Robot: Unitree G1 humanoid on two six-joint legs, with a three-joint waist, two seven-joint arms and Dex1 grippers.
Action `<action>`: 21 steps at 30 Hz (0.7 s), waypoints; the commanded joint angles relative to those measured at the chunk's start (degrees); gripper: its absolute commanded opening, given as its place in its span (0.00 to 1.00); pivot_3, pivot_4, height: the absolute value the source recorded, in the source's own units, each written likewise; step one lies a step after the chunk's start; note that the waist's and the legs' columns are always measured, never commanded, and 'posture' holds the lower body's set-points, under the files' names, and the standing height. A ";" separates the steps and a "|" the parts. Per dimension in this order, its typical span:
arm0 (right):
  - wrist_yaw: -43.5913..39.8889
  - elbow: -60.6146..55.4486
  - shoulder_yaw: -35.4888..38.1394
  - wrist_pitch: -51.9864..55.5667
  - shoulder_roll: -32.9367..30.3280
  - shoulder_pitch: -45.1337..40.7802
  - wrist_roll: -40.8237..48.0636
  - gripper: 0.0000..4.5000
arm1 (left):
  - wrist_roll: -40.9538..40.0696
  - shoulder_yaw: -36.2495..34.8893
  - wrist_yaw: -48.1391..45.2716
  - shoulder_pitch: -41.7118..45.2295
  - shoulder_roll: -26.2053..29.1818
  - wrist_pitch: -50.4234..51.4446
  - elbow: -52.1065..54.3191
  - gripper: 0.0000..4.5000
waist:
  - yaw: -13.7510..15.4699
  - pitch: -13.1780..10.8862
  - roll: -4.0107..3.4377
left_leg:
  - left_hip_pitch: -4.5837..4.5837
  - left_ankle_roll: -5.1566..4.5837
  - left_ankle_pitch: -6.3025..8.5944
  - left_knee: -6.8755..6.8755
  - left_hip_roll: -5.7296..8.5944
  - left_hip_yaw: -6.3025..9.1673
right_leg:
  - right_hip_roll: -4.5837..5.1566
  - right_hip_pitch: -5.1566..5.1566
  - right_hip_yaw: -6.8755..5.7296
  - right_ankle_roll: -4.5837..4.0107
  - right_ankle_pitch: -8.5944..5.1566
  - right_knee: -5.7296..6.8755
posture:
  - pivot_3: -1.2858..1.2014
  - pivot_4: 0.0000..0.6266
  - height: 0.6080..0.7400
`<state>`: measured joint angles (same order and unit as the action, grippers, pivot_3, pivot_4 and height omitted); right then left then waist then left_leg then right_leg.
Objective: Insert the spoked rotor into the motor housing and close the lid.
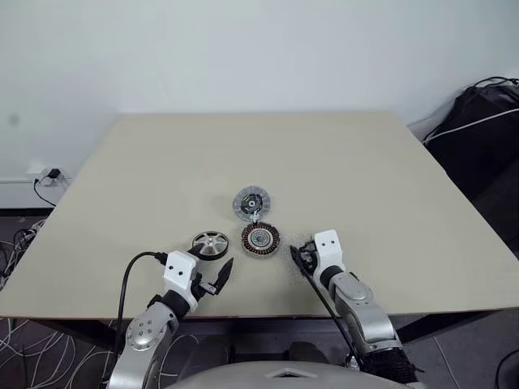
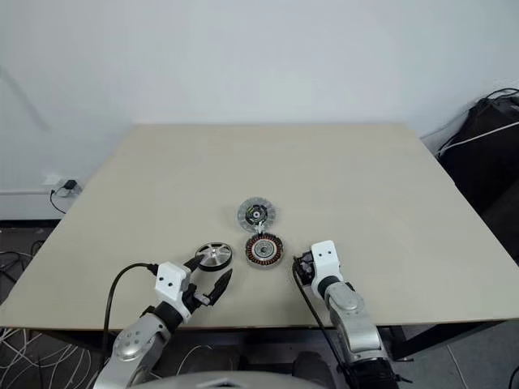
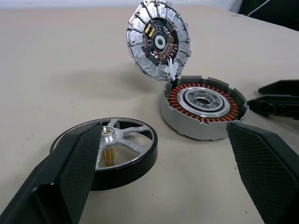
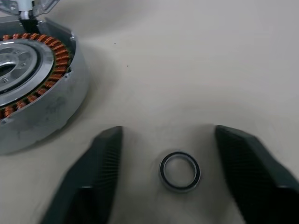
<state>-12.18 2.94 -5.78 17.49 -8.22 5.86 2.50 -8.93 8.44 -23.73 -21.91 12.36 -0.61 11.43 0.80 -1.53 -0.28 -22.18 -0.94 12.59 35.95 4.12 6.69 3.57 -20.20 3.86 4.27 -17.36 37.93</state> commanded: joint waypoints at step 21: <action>-2.72 -14.52 -6.71 5.45 2.56 -7.16 -0.58 0.16 | 0.40 0.22 -0.09 1.58 -0.10 -1.10 0.03 1.00 | -0.68 -0.18 -0.04 | -0.02 0.01 0.01 -0.08 -0.03 0.03 | 0.01 -0.09 0.00 -0.01 -0.03 -0.01 | 0.52 0.00 1.00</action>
<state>-14.29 -12.03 -10.94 23.10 -5.99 -0.06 2.51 -8.92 8.50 -23.78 -21.17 12.44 -0.60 11.21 0.12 -1.71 -0.32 -22.20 -0.93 12.60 35.86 4.11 6.71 3.58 -20.29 3.85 4.25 -17.38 37.92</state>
